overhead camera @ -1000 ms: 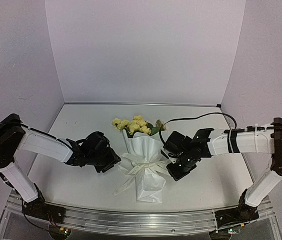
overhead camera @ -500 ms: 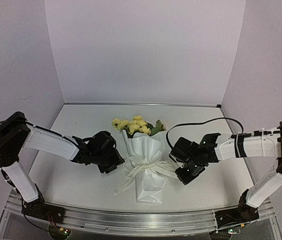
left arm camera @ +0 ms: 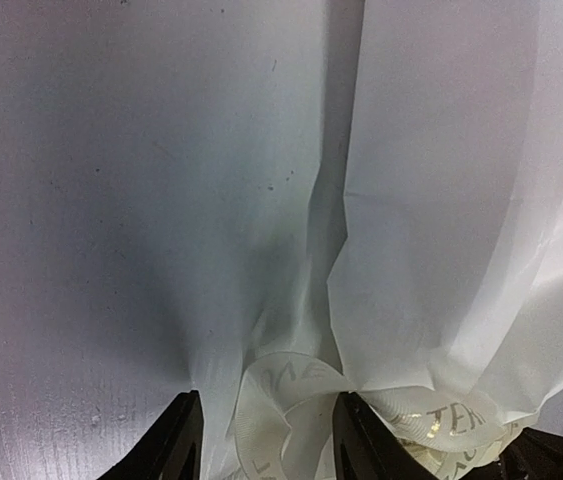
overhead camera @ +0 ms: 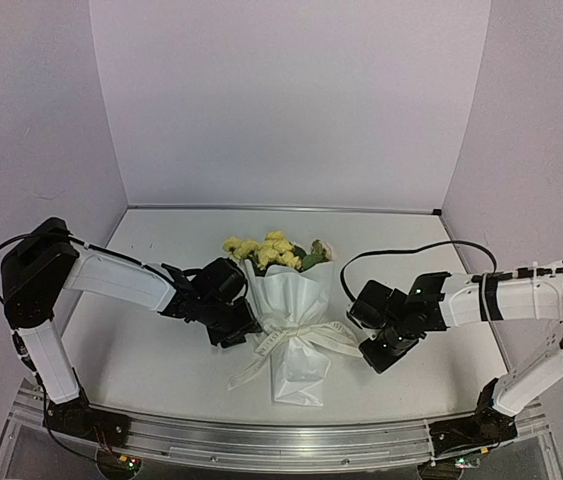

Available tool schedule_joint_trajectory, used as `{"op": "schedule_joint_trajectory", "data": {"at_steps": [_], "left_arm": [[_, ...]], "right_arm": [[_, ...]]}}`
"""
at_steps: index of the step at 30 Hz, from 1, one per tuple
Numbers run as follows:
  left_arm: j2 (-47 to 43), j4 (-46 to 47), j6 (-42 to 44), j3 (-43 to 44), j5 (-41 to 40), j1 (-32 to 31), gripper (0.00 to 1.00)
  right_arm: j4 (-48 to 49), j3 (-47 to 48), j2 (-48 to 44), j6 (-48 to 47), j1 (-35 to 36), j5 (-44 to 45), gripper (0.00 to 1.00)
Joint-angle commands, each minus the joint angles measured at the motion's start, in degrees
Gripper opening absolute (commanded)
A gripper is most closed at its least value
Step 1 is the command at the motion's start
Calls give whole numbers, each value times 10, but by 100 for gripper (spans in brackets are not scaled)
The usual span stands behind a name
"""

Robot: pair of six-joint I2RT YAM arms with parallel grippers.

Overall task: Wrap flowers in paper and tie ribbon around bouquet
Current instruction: Cross the half-tied ribbon over the folded bouquet.

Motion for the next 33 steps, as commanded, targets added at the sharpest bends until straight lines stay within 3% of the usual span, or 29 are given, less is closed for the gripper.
{"op": "schedule_joint_trajectory", "data": {"at_steps": [1,5,9,14,17,22,33], "left_arm": [[2,-40,46,33,6,-4,45],[-33,-66,153,22,-52,-5,43],[-98,-14,299,-24,-78,-8,42],[-127,40,471,-32,48,-15,39],[-117,54,530,-32,101,-23,39],[-81,47,585,-22,136,-24,38],[-30,51,602,-1,145,-24,39]], "right_arm": [[-5,-13,-28,-1,-1,28,0],[-5,-20,-34,-2,-1,32,0],[-5,-22,-37,-3,-2,30,0],[-5,-19,-36,-7,-1,34,0],[-5,-17,-34,-6,-1,38,0],[-5,-19,-33,-4,-2,39,0],[-5,-23,-38,-2,-9,41,0]]}}
